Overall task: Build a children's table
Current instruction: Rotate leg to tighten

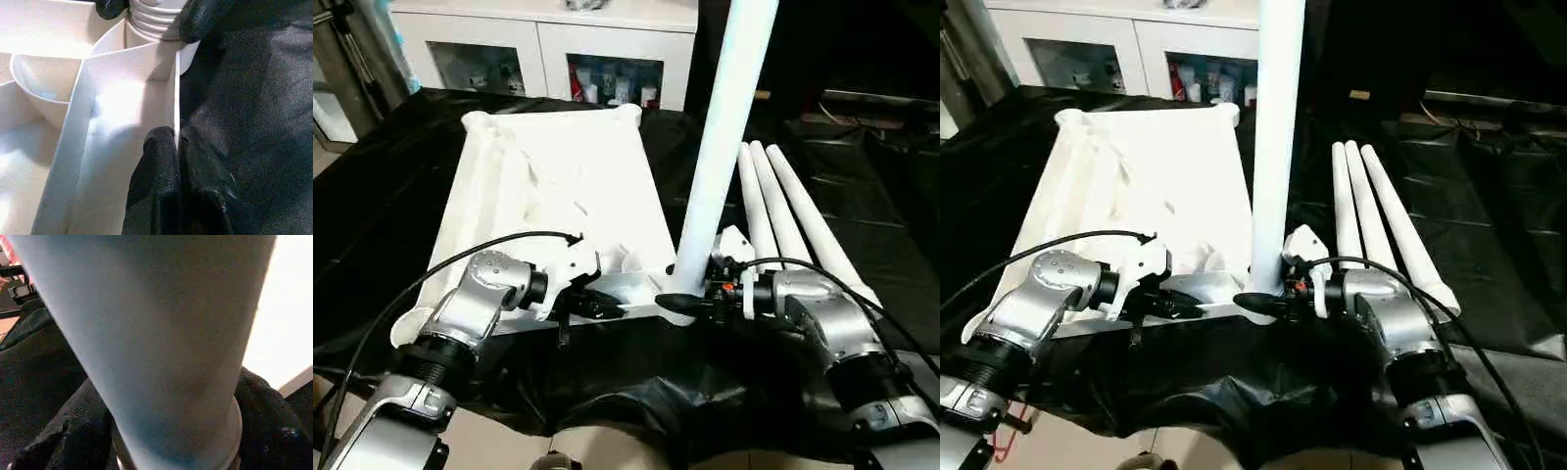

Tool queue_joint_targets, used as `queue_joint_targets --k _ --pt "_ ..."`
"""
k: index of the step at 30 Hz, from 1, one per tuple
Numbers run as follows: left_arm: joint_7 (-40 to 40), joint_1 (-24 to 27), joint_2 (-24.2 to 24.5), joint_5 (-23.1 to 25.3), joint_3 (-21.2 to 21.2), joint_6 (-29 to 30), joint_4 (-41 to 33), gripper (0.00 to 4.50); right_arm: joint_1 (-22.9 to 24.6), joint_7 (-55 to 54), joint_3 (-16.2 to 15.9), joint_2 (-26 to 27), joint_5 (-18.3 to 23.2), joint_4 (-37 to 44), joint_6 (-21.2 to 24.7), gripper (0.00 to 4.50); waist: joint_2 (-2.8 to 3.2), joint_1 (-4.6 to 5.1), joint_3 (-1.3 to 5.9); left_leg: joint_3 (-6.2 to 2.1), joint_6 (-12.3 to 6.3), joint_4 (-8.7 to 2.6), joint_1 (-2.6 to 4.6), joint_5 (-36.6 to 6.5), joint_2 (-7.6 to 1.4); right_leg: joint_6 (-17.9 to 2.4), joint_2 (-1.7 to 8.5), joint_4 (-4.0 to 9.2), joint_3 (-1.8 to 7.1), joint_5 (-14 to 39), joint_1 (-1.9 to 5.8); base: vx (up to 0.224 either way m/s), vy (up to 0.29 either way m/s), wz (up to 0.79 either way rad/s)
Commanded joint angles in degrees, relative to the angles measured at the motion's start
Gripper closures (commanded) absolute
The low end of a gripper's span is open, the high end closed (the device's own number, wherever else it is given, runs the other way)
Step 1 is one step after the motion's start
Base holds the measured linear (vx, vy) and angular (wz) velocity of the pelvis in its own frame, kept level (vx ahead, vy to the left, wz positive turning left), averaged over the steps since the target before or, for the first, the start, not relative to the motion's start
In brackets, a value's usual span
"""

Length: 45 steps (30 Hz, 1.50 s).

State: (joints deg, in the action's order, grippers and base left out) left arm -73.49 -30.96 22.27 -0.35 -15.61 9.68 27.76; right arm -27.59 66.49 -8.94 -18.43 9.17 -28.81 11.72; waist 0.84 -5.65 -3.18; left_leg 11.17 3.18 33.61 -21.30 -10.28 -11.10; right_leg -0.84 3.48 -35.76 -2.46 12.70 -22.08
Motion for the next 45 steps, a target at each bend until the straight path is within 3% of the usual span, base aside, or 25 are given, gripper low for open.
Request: queue_joint_targets --k 1,3,4,7,10,13,17,18,20,24,27,31,35,39,45 --pt "2.65 -0.91 -2.56 -1.64 0.15 -0.59 -0.27 4.5 0.57 -1.17 -2.39 2.52 -0.29 0.53 -0.14 1.72 -0.45 0.15 3.68 -1.02 -2.67 -3.6 0.85 -8.47 -2.61 -14.19 4.65 4.02 2.48 3.02 2.27 0.0 0.0 0.0" --pt "6.33 -1.9 -4.2 -0.91 0.97 -0.09 1.23 4.5 -0.55 -8.14 -1.19 4.61 -2.36 -3.14 -1.68 1.73 -0.37 0.31 3.61 -1.08 -2.13 -3.69 0.88 -8.63 -2.58 -13.98 4.82 4.09 2.56 4.13 2.07 0.0 0.0 0.0" --pt "10.47 -3.27 -6.13 -0.22 1.88 0.37 3.17 4.5 -2.51 -18.06 0.42 7.22 -4.75 -8.13 -2.8 1.73 -0.35 0.85 3.42 -1.17 -0.7 -3.86 1.05 -9.95 -2.36 -13.62 4.85 4.47 2.58 7.65 1.91 0.0 0.0 0.0" --pt "16.5 -5.57 -8.96 1.07 2.59 1.11 6.15 4.5 -5.11 -29.51 2.49 10.7 -6.26 -14.14 -3.83 1.75 -0.33 1.47 3.29 -1.35 1.3 -4.01 1.4 -12.67 -2.2 -12.28 5.04 5.12 2.78 14.3 1.86 0.0 0.0 0.0" --pt "21.5 -7.66 -11.47 1.95 3.04 1.79 8.39 4.5 -7.38 -37.14 4.74 13.89 -5.48 -17.78 -2.91 1.75 -0.23 1.49 3.43 -1.31 0.5 -3.94 1.16 -11.47 -2.22 -11.66 4.93 5.0 2.92 12.01 2.01 0.0 0.0 0.0" --pt "28.43 -10.19 -14.47 2.42 4.21 2.98 11.14 4.5 -10.3 -44.88 6.76 17.19 -4.82 -22.25 -2.92 1.75 -0.07 1.6 3.58 -1.15 0.21 -3.83 1.29 -10.07 -2.16 -12.63 4.64 4.68 2.82 7.82 1.81 0.0 0.0 0.0" --pt "29.6 -11.31 -16.38 3.3 3.98 1.47 12.44 4.5 -13.41 -49.11 7.73 20.06 -5.92 -27.44 -6.59 1.75 -0.05 1.25 3.86 -1.17 -0.3 -3.72 0.95 -8.22 -2.09 -12.92 4.69 4.2 2.71 3.33 2.21 0.0 0.0 0.0" --pt "28.88 -11.07 -16.33 3.31 3.69 1.08 12.14 4.5 -13.65 -48.3 7.91 20.33 -5.64 -27.76 -7.01 1.75 -0.16 1.19 3.91 -1.14 -0.86 -3.61 0.86 -7.71 -2.09 -13.15 4.73 4.06 2.71 1.75 2.34 0.0 0.0 0.0" --pt "27.62 -10.39 -16.08 3.11 3.18 0.56 11.36 4.5 -13.95 -47.32 8.19 20.6 -5.31 -28.0 -7.5 1.06 -0.27 1.07 3.94 -1.08 -1.81 -3.55 0.8 -7.07 -2.07 -13.41 4.74 3.95 2.68 0.3 2.47 0.0 0.0 0.0" --pt "24.6 -8.87 -15.09 2.66 2.19 -0.64 9.81 4.5 -14.22 -45.27 7.87 20.06 -5.46 -28.05 -7.96 0.86 -0.28 1.01 3.76 -1.11 -2.25 -3.67 0.88 -8.57 -2.25 -13.35 4.92 4.24 2.67 3.0 2.39 0.0 0.0 0.0" --pt "19.3 -6.64 -13.15 1.88 0.72 -2.14 7.59 4.5 -13.47 -38.53 4.8 17.74 -7.45 -26.9 -10.62 0.59 -0.28 1.39 3.78 -1.17 -2.33 -3.67 0.63 -8.42 -2.28 -13.38 4.87 4.14 2.6 2.96 2.49 0.0 0.0 0.0" --pt "13.38 -4.25 -10.7 0.9 -0.42 -2.7 4.73 4.5 -10.22 -25.95 1.04 13.71 -7.5 -21.65 -12.91 0.59 -0.25 1.35 3.8 -1.04 -3.68 -3.52 0.64 -7.48 -2.43 -13.95 4.68 3.84 2.56 -0.04 2.55 0.0 0.0 0.0" --pt "9.84 -2.99 -7.9 0.99 -1.03 -3.33 3.96 4.5 -6.48 -14.83 -0.31 8.77 -4.87 -14.55 -11.03 0.59 -0.23 0.82 3.74 -0.92 -4.89 -3.4 0.71 -7.72 -2.59 -14.15 4.49 3.81 2.49 -0.31 2.49 0.0 0.0 0.0" --pt "6.7 -2.34 -5.53 1.0 -0.9 -3.9 3.71 4.5 -3.58 -5.68 -2.01 3.72 -3.94 -9.67 -9.76 0.59 -0.28 0.5 3.54 -0.96 -3.71 -3.59 0.83 -9.89 -2.66 -13.81 4.58 4.26 2.53 4.48 2.38 0.0 0.0 0.0" --pt "2.18 -1.36 -2.83 0.41 -0.98 -3.32 1.9 4.5 -1.64 -0.93 -2.03 1.03 -2.49 -5.66 -7.48 0.84 -0.22 0.51 3.72 -1.02 -3.71 -3.53 0.74 -8.78 -2.63 -14.27 4.61 3.97 2.55 2.49 2.41 0.0 0.0 0.0"
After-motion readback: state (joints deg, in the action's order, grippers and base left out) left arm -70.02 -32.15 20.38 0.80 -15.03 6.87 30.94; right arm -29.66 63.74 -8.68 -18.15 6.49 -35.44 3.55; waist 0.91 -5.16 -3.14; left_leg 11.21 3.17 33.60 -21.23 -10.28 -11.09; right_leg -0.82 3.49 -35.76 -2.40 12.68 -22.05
